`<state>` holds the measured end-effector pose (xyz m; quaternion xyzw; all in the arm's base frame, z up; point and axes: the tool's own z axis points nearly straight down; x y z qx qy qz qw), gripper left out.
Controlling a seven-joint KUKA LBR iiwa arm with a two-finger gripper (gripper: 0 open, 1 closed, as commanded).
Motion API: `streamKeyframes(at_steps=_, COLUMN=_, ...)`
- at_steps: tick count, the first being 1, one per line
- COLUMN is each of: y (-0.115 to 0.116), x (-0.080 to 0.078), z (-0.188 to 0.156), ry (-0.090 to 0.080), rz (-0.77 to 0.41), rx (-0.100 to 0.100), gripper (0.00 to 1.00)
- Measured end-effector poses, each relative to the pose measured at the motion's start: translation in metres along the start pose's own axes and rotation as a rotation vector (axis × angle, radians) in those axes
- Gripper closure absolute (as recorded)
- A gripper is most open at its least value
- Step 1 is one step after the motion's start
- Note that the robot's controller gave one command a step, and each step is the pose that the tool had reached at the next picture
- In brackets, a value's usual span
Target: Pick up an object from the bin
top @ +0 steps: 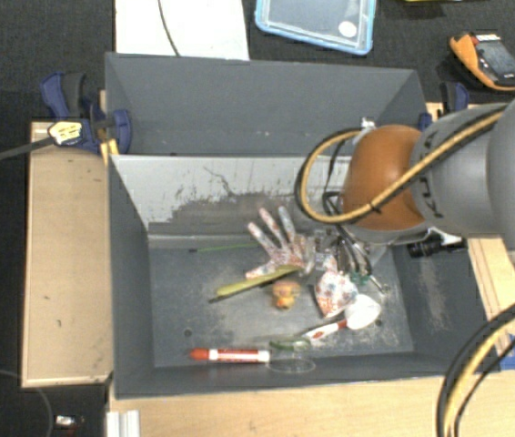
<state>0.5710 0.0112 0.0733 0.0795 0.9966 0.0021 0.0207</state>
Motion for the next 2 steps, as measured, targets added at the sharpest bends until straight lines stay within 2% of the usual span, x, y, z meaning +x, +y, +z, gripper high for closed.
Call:
streamKeyframes(at_steps=1, y=-0.001, x=0.003, z=-0.022, ry=0.013, rz=-0.002, rx=0.002, gripper=1.00)
streamKeyframes(at_steps=2, y=0.000, x=0.000, z=-0.062, ry=0.008, rz=-0.004, rx=0.002, gripper=1.00)
